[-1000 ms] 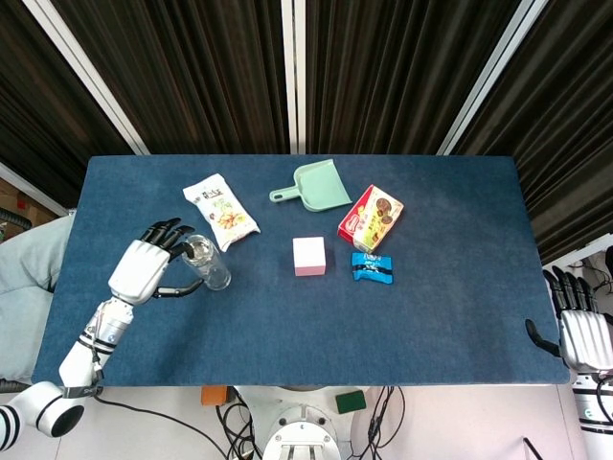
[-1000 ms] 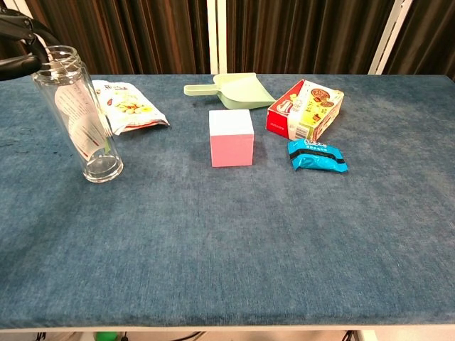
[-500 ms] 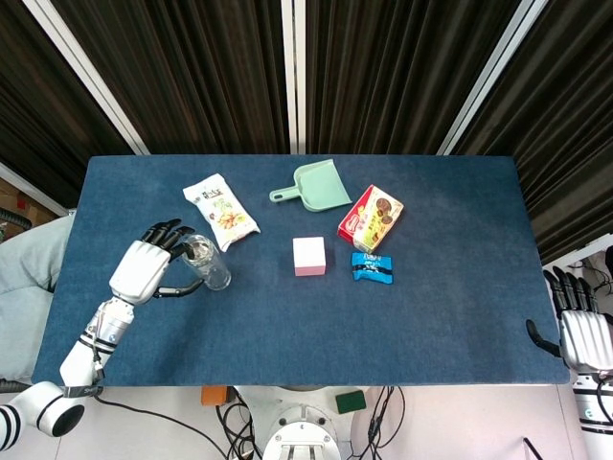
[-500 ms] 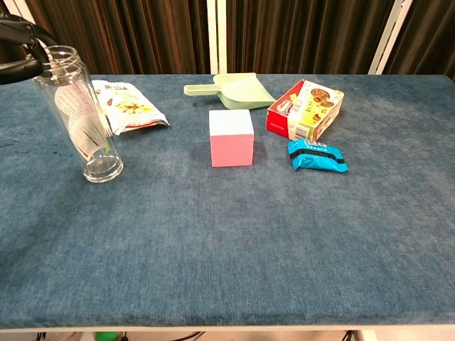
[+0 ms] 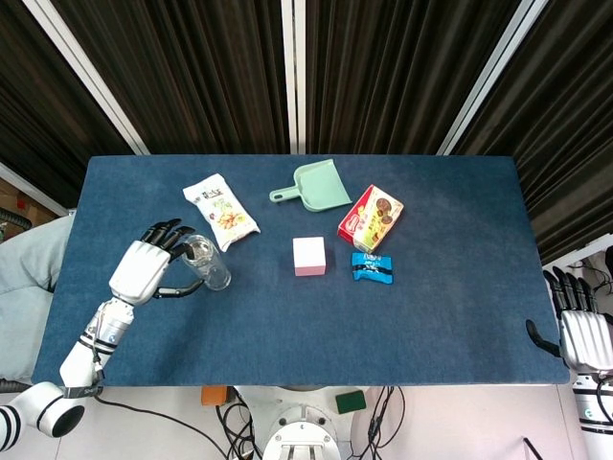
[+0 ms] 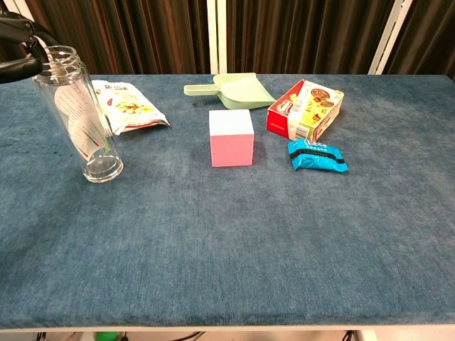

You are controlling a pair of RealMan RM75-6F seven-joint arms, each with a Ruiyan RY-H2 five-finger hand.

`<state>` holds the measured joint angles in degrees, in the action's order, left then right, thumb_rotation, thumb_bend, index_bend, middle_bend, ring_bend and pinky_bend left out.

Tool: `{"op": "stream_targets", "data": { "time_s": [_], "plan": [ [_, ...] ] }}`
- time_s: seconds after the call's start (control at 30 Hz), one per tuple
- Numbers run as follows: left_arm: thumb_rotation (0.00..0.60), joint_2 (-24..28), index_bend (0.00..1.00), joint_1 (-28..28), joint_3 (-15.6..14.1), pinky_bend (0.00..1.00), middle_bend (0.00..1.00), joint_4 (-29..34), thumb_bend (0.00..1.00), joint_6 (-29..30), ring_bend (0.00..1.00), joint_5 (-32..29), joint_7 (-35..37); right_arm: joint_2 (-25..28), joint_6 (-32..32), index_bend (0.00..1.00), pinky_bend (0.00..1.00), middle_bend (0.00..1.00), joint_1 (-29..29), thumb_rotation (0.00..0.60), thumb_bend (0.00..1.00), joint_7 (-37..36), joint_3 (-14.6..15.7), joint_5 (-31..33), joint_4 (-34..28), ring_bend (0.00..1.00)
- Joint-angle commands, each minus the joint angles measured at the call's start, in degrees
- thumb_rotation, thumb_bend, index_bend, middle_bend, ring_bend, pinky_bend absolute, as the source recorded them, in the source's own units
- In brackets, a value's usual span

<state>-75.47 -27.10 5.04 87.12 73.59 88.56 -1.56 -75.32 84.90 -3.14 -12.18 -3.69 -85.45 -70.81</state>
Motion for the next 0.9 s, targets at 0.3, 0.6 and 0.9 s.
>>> {"op": "stream_targets", "data": {
  "time_s": [0.3,0.6,0.9],
  "plan": [
    [0.089,-0.3,0.47,-0.1,-0.2,0.17,0.19,-0.2,0.15,-0.2,0.09,0.0,0.0,0.0,0.0,0.00,0.00,0.00,0.1,0.600,0.33,-0.1,0.0,0.0,0.1,0.00],
    [0.086,-0.2,0.46,0.0,-0.1,0.17,0.19,0.0,0.15,0.1,0.09,0.1,0.1,0.0,-0.1,0.00,0.00,0.00,0.0,0.600,0.33,-0.1,0.0,0.0,0.0,0.00],
    [0.086,0.5,0.45,0.3,0.2,0.17,0.19,1.0,0.14,1.3,0.09,0.6,0.3,0.1,-0.2,0.00,0.00,0.00,0.0,0.600,0.33,0.0,0.1,0.1,-0.2,0.00]
  ]
}}
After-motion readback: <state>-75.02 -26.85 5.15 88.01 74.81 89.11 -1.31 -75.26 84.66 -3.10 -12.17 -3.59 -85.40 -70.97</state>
